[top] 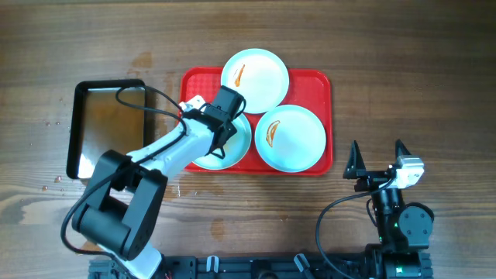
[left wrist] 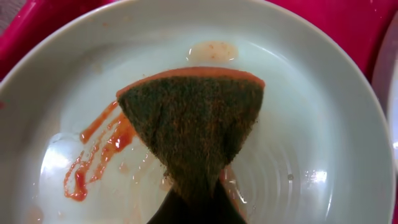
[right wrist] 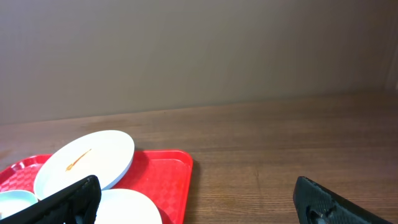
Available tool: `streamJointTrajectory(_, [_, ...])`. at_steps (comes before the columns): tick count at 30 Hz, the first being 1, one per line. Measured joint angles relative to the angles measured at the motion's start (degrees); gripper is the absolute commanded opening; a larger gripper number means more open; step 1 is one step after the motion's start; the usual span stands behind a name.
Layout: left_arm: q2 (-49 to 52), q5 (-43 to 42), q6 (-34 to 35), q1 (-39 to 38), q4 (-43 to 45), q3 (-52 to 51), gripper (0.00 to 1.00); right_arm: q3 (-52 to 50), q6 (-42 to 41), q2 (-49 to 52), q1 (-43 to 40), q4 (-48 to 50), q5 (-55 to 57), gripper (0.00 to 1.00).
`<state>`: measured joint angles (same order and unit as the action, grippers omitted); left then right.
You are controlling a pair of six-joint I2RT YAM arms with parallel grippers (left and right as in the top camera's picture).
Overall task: Clean dirty plates on tray and stack at the side
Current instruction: 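Scrub the lower-left plate surface with the sponge in left gripper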
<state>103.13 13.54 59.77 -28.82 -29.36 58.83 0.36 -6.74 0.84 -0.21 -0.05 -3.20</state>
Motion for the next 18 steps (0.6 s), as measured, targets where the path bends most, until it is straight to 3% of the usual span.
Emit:
streamJointTrajectory(9, [-15.0, -1.6, -2.5, -1.5, -3.5, 0.0, 0.04, 0.0, 0.0, 0.0, 0.0, 0.0, 0.0, 1.0])
streamJointTrajectory(14, [-11.5, -4.1, -6.5, -3.0, -1.8, -1.2, 0.04, 0.0, 0.0, 0.0, 0.0, 0.0, 0.0, 1.0])
streamJointTrajectory(18, [-5.3, -4.9, -15.0, -3.1, 2.5, -2.3, 0.04, 0.0, 0.0, 0.0, 0.0, 0.0, 0.0, 1.0])
